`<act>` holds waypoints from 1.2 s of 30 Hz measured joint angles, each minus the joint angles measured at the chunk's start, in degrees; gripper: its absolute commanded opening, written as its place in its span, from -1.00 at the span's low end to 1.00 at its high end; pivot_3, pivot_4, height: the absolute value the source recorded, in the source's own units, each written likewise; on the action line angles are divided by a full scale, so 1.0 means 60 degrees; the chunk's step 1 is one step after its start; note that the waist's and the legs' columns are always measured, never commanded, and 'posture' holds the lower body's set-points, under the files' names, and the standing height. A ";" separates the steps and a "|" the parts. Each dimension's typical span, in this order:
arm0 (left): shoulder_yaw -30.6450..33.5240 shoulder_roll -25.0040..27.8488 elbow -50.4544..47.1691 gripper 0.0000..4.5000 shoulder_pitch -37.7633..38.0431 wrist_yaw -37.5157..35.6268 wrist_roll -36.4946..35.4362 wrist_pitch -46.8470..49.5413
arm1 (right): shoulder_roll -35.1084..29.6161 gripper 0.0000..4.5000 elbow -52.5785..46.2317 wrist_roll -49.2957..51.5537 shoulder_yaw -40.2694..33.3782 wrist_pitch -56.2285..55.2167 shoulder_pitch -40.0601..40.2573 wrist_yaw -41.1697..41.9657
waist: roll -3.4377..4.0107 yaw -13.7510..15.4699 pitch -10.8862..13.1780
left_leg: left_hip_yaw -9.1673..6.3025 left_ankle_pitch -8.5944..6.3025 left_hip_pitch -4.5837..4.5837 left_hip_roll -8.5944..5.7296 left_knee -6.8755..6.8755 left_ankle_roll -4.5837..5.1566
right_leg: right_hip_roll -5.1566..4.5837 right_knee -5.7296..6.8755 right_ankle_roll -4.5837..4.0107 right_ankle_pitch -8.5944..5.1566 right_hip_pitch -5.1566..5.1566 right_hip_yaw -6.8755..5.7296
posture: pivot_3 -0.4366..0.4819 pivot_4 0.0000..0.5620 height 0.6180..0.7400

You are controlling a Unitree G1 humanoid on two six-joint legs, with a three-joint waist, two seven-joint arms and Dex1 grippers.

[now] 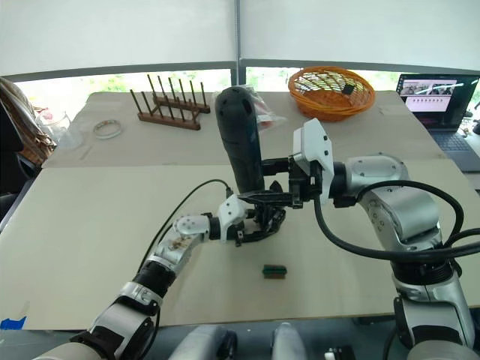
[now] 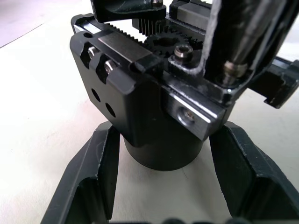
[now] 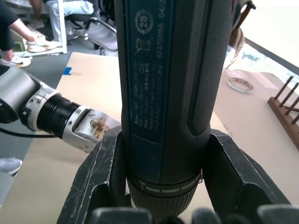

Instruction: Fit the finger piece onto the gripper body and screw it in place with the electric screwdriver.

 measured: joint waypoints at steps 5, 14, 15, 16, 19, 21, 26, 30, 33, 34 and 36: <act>-0.0020 -0.0022 0.0046 0.03 0.0000 0.0020 0.0008 0.0000 | -0.0183 -0.15 0.0441 -0.0004 0.0310 0.0200 -0.0481 0.0264 | 0.0001 0.0013 0.0000 | -0.0003 -0.0026 0.0057 0.0000 -0.0008 0.0018 | -0.0007 -0.0030 0.0000 0.0000 0.0058 0.0006 | -0.05 -0.47 1.00; -0.0039 -0.0007 0.0047 0.03 -0.0005 0.0020 0.0013 -0.0002 | -0.0726 -0.15 0.1208 -0.0071 0.0739 0.0560 -0.1455 0.1083 | 0.0000 0.0015 0.0000 | -0.0003 -0.0031 0.0055 0.0001 -0.0009 0.0018 | -0.0021 -0.0039 0.0000 0.0000 0.0057 0.0008 | -0.05 -0.47 1.00; -0.0042 -0.0005 0.0046 0.03 -0.0005 0.0020 0.0013 -0.0003 | -0.0790 -0.15 0.1311 -0.0092 0.0799 0.0610 -0.1588 0.1211 | 0.0000 0.0013 0.0000 | -0.0004 -0.0032 0.0053 0.0001 -0.0009 0.0018 | -0.0022 -0.0042 0.0000 0.0000 0.0057 0.0009 | -0.05 -0.47 1.00; -0.0045 -0.0007 0.0047 0.03 -0.0006 0.0020 0.0014 -0.0003 | -0.0828 -0.15 0.1398 -0.0127 0.0817 0.0675 -0.1677 0.1310 | 0.0000 0.0012 0.0000 | -0.0003 -0.0033 0.0052 0.0001 -0.0010 0.0018 | -0.0022 -0.0044 0.0000 0.0000 0.0056 0.0009 | -0.05 -0.47 1.00; -0.0048 -0.0029 0.0047 0.03 -0.0017 0.0004 0.0012 -0.0003 | -0.0881 -0.15 0.1643 -0.0306 0.0885 0.0809 -0.1961 0.1635 | 0.0000 0.0010 0.0000 | -0.0003 -0.0034 0.0047 0.0001 -0.0011 0.0018 | -0.0024 -0.0045 0.0000 0.0000 0.0054 0.0010 | -0.05 -0.47 1.00; -0.0050 -0.0039 0.0047 0.03 -0.0026 -0.0004 0.0012 -0.0001 | -0.0888 -0.15 0.1719 -0.0373 0.0941 0.0820 -0.2058 0.1757 | 0.0000 0.0016 0.0000 | -0.0004 -0.0035 0.0044 0.0001 -0.0011 0.0017 | -0.0024 -0.0046 0.0000 0.0000 0.0053 0.0010 | -0.05 -0.47 1.00; -0.0109 -0.0087 0.0184 0.03 -0.0192 -0.0085 0.0019 0.0037 | -0.0888 -0.15 0.1772 -0.0424 0.0964 0.0843 -0.2120 0.1929 | 0.0000 0.0084 0.0000 | -0.0003 -0.0036 0.0038 0.0001 -0.0011 0.0018 | -0.0027 -0.0051 0.0001 0.0000 0.0051 0.0009 | -0.05 -0.47 1.00; -0.0177 -0.0206 0.0490 0.03 -0.0491 -0.0146 0.0049 0.0037 | -0.0801 -0.15 0.1884 -0.0474 0.1035 0.1043 -0.2256 0.1946 | 0.0000 0.0187 0.0000 | -0.0003 -0.0040 0.0031 0.0000 -0.0007 0.0016 | -0.0029 -0.0056 0.0007 0.0004 0.0049 0.0008 | -0.05 -0.47 1.00; -0.0207 -0.0303 0.0673 0.03 -0.0674 -0.0172 0.0082 0.0037 | -0.0766 -0.15 0.1954 -0.0536 0.1081 0.1102 -0.2334 0.1968 | 0.0000 0.0240 0.0000 | -0.0003 -0.0041 0.0019 -0.0001 -0.0005 0.0019 | -0.0028 -0.0056 0.0008 0.0005 0.0041 0.0006 | -0.05 -0.47 1.00; -0.0211 -0.0324 0.0698 0.03 -0.0711 -0.0176 0.0114 0.0037 | -0.0756 -0.15 0.1954 -0.0557 0.1100 0.1103 -0.2351 0.1990 | 0.0000 0.0243 0.0001 | -0.0003 -0.0041 0.0015 -0.0001 -0.0005 0.0020 | -0.0028 -0.0057 0.0009 0.0005 0.0039 0.0006 | -0.05 -0.47 1.00; -0.0211 -0.0356 0.0782 0.03 -0.0772 -0.0185 0.0118 0.0036 | -0.0739 -0.15 0.1974 -0.0620 0.1111 0.1102 -0.2374 0.2015 | 0.0000 0.0244 0.0000 | -0.0003 -0.0041 0.0013 -0.0001 -0.0005 0.0020 | -0.0028 -0.0057 0.0009 0.0005 0.0038 0.0005 | -0.05 -0.47 1.00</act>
